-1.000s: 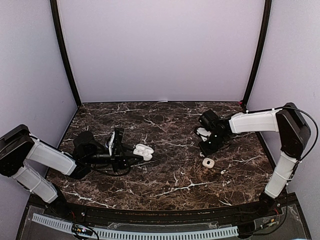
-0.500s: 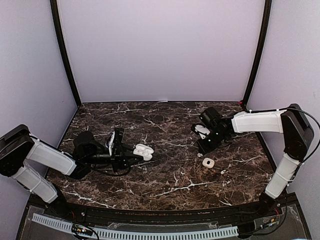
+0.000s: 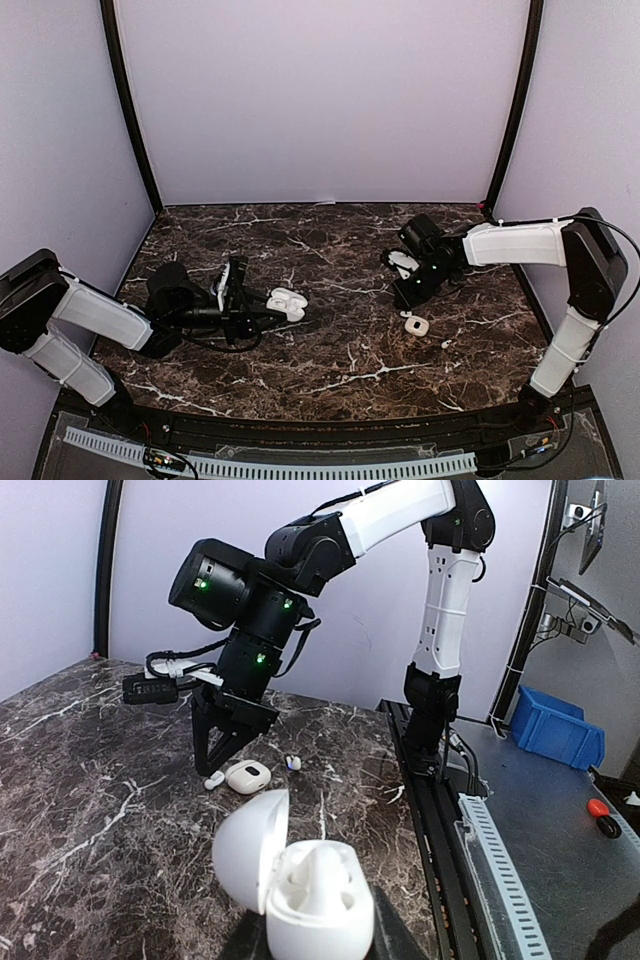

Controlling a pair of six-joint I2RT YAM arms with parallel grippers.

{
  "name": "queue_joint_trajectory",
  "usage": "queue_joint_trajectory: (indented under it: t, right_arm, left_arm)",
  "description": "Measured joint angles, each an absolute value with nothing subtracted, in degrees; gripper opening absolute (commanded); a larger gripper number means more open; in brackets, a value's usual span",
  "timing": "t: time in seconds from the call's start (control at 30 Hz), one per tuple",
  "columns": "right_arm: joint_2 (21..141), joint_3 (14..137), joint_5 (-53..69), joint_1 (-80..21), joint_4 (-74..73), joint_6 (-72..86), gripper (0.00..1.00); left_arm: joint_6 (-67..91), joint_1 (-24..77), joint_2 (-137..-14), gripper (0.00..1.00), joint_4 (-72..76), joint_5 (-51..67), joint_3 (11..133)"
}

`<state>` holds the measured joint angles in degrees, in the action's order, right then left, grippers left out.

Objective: Insert the wireless bluetooth earbuds into the charging case
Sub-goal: Adjust the right earbud at the center of the board, then pick up the right earbud from the center of the board.

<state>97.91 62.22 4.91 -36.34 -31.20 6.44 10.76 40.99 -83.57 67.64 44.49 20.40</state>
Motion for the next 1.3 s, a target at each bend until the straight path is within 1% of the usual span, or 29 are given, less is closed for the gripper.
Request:
queue_joint_trajectory:
  t: [0.2, 0.33, 0.43, 0.6, 0.77, 0.83, 1.0, 1.13, 1.3]
  right_arm:
    - [97.7, 62.2, 2.5, -37.3, -33.3, 6.5, 0.11]
    - [97.1, 62.8, -0.4, -39.8, -35.2, 4.9, 0.16]
    - [97.7, 66.1, -5.0, -42.8, -38.5, 3.4, 0.18]
    - [102.1, 73.4, -14.4, -48.3, -42.6, 2.5, 0.18]
    - [108.6, 76.9, -20.8, -50.8, -47.9, 3.4, 0.26]
    - [110.6, 77.7, -23.0, -51.3, -49.8, 4.0, 0.26]
    - [112.8, 78.7, -27.3, -52.3, -53.0, 5.0, 0.20]
    - [113.7, 79.3, -30.0, -52.5, -54.1, 5.2, 0.20]
    - [114.7, 79.3, -32.2, -52.6, -55.4, 5.1, 0.23]
  left_arm:
    - [10.8, 41.0, -83.6, 0.15, 67.6, 44.6, 20.4]
    - [10.8, 41.0, -83.6, 0.15, 67.7, 44.6, 20.4]
    - [10.7, 41.0, -83.6, 0.15, 67.7, 44.6, 20.4]
    - [10.7, 41.0, -83.5, 0.15, 67.6, 44.6, 20.4]
    - [10.7, 41.0, -82.9, 0.15, 67.6, 44.5, 20.3]
    - [10.7, 41.0, -82.1, 0.15, 67.6, 44.5, 20.0]
    - [10.8, 40.4, -80.2, 0.15, 67.5, 43.4, 19.0]
    - [12.3, 38.6, -78.8, 0.14, 67.6, 42.3, 17.2]
    - [13.6, 36.9, -78.3, 0.14, 67.6, 41.5, 15.9]
